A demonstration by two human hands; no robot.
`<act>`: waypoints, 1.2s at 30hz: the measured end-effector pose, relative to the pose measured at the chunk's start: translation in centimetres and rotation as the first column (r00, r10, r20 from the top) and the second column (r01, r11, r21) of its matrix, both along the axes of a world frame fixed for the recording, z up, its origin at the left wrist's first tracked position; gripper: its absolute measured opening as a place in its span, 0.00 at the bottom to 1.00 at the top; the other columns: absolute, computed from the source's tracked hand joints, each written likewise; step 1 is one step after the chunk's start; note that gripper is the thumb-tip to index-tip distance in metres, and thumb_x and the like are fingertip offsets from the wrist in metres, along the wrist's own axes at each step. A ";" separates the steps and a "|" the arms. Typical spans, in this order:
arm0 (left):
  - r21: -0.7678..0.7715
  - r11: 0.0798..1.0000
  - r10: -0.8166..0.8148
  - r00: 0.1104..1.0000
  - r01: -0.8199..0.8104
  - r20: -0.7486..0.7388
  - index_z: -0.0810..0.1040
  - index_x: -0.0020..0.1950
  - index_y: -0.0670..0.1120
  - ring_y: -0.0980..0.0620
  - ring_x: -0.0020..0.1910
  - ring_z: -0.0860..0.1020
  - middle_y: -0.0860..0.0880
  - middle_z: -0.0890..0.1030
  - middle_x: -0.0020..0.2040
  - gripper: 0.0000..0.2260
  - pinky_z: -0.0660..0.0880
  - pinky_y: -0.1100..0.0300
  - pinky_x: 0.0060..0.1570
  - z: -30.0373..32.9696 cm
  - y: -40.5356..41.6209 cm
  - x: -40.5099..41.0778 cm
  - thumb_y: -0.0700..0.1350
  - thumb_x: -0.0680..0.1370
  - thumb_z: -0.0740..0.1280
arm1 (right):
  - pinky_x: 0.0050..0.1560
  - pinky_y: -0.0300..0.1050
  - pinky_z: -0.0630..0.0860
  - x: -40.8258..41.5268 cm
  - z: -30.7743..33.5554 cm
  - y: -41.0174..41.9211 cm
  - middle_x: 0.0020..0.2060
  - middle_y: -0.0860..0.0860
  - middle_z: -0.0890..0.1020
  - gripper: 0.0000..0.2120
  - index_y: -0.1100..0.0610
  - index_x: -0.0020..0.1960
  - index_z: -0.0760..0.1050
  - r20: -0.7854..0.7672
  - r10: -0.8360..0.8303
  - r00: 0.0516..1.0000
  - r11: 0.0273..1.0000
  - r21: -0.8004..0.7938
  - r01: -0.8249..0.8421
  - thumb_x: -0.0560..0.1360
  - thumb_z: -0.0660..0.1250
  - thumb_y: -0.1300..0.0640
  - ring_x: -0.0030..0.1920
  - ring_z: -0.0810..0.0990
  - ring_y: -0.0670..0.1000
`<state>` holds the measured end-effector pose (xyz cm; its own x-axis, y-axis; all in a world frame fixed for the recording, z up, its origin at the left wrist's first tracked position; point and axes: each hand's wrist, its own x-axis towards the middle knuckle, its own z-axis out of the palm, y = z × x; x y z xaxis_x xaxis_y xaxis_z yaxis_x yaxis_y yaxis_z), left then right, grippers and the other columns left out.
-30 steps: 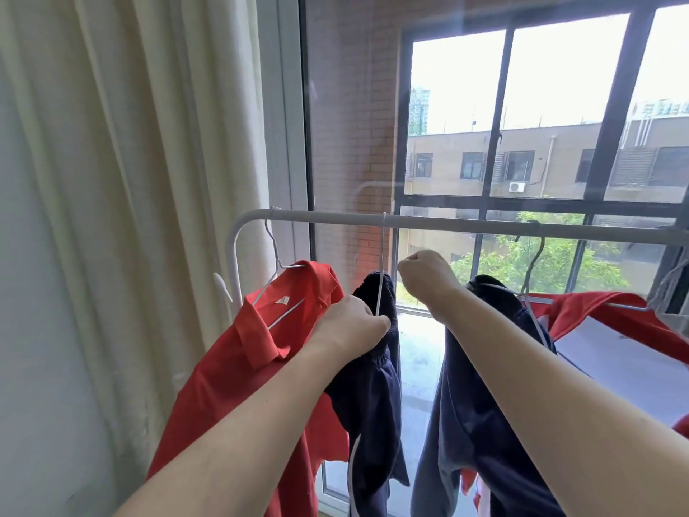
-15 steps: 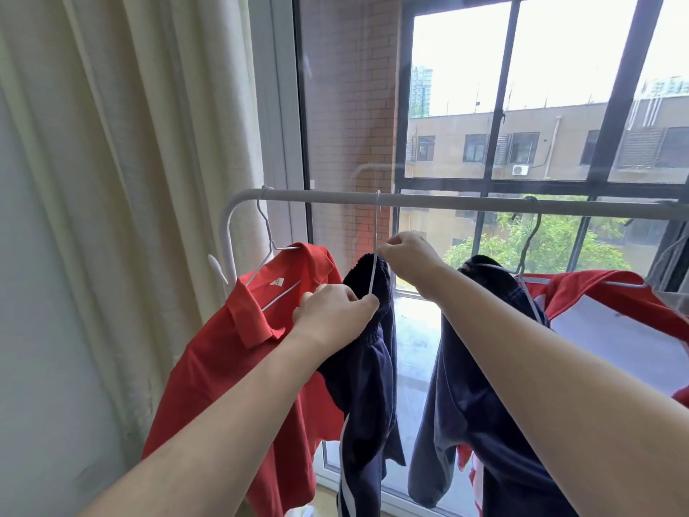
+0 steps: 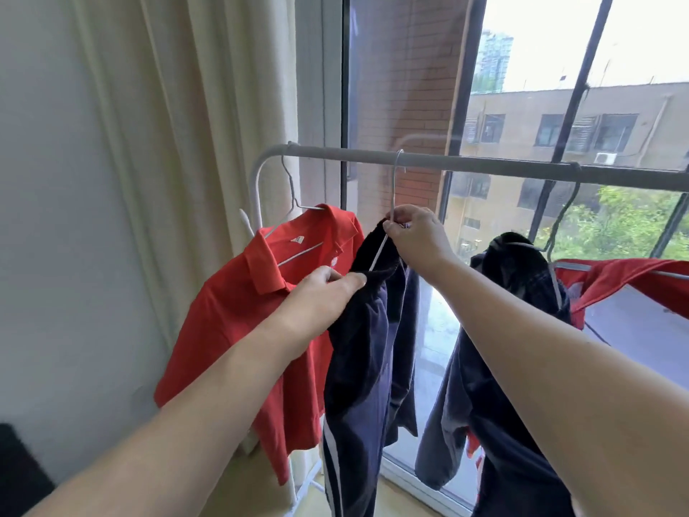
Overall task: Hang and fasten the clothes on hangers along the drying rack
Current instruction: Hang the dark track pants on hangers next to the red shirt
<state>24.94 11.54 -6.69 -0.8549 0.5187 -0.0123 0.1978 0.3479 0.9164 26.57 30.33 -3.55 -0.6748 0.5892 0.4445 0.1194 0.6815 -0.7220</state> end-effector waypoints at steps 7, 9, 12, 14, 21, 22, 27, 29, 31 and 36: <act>0.048 0.999 0.014 0.999 -0.016 0.036 0.77 0.50 0.48 0.51 0.37 0.80 0.50 0.82 0.40 0.15 0.77 0.54 0.40 -0.8 0.7 2.1 0.58 0.74 0.71 | 0.63 0.58 0.71 0.6 0.2 0.3 0.57 0.50 0.78 0.11 0.51 0.55 0.81 -0.029 0.047 0.998 0.999 0.008 -0.046 0.76 0.65 0.53 0.57 0.76 0.53; 0.102 0.995 0.007 1.000 -0.009 0.016 0.78 0.49 0.48 0.52 0.36 0.79 0.51 0.81 0.39 0.11 0.76 0.55 0.38 -0.7 1.0 2.6 0.53 0.75 0.71 | 0.63 0.56 0.70 0.7 0.3 0.3 0.57 0.48 0.79 0.10 0.51 0.54 0.81 -0.036 0.043 0.998 0.999 0.022 -0.042 0.76 0.64 0.53 0.56 0.77 0.52; 0.106 0.994 0.032 0.992 -0.019 -0.124 0.79 0.47 0.48 0.55 0.34 0.77 0.52 0.79 0.35 0.05 0.75 0.59 0.37 -0.4 1.4 3.3 0.49 0.75 0.70 | 0.63 0.53 0.68 0.6 0.4 0.4 0.55 0.47 0.80 0.10 0.52 0.54 0.81 -0.038 0.041 0.998 0.998 0.053 -0.039 0.77 0.64 0.54 0.57 0.76 0.52; 0.106 0.994 0.044 0.982 -0.025 -0.182 0.79 0.47 0.46 0.54 0.34 0.77 0.51 0.79 0.35 0.05 0.75 0.58 0.38 -0.1 1.6 3.6 0.47 0.75 0.69 | 0.61 0.49 0.66 0.6 0.5 0.5 0.56 0.47 0.80 0.10 0.53 0.54 0.81 -0.046 0.042 0.998 0.997 0.060 -0.039 0.78 0.64 0.55 0.58 0.76 0.51; 0.163 0.986 0.090 0.943 -0.039 -0.319 0.77 0.44 0.46 0.54 0.32 0.74 0.51 0.77 0.34 0.02 0.74 0.55 0.38 1.8 1.2 4.4 0.44 0.75 0.68 | 0.64 0.54 0.68 1.0 2.5 0.0 0.53 0.49 0.80 0.09 0.55 0.51 0.81 -0.111 0.078 0.991 0.995 0.064 -0.072 0.79 0.63 0.55 0.56 0.77 0.52; 0.171 0.985 0.093 0.939 -0.037 -0.330 0.77 0.45 0.45 0.53 0.31 0.73 0.51 0.77 0.34 0.03 0.73 0.55 0.38 2.2 1.1 4.5 0.44 0.76 0.67 | 0.64 0.55 0.69 1.1 2.9 -0.1 0.51 0.49 0.80 0.08 0.55 0.50 0.80 -0.128 0.083 0.988 0.996 0.050 -0.078 0.78 0.63 0.55 0.55 0.77 0.53; 0.179 0.982 0.121 0.918 -0.055 -0.379 0.76 0.44 0.46 0.55 0.28 0.71 0.52 0.75 0.31 0.02 0.71 0.58 0.34 4.0 -0.4 5.1 0.44 0.76 0.66 | 0.61 0.56 0.72 1.4 5.3 -1.6 0.50 0.49 0.80 0.09 0.58 0.49 0.80 -0.173 0.127 0.977 0.992 0.033 -0.123 0.79 0.62 0.55 0.52 0.77 0.53; 0.194 0.979 0.130 0.916 -0.059 -0.379 0.76 0.44 0.46 0.54 0.28 0.72 0.51 0.75 0.31 0.02 0.72 0.58 0.34 4.6 -1.2 5.4 0.43 0.76 0.66 | 0.57 0.56 0.74 1.5 5.9 -2.4 0.48 0.50 0.79 0.10 0.59 0.49 0.80 -0.202 0.143 0.969 0.990 0.028 -0.140 0.79 0.61 0.56 0.50 0.77 0.53; 0.205 0.977 0.138 0.916 -0.062 -0.377 0.76 0.44 0.47 0.55 0.29 0.73 0.51 0.76 0.31 0.02 0.73 0.58 0.35 5.0 -2.3 5.8 0.43 0.76 0.66 | 0.53 0.55 0.76 1.7 6.3 -3.4 0.44 0.49 0.78 0.10 0.59 0.47 0.79 -0.242 0.158 0.957 0.987 0.028 -0.155 0.79 0.61 0.55 0.45 0.77 0.52; 0.239 0.968 0.173 0.894 -0.077 -0.413 0.77 0.45 0.49 0.56 0.33 0.76 0.47 0.80 0.37 0.02 0.73 0.66 0.35 5.3 -6.4 7.2 0.42 0.77 0.67 | 0.42 0.47 0.71 3.2 6.5 -6.4 0.38 0.47 0.74 0.12 0.61 0.44 0.76 -0.280 0.262 0.924 0.965 0.102 -0.243 0.80 0.61 0.54 0.37 0.71 0.47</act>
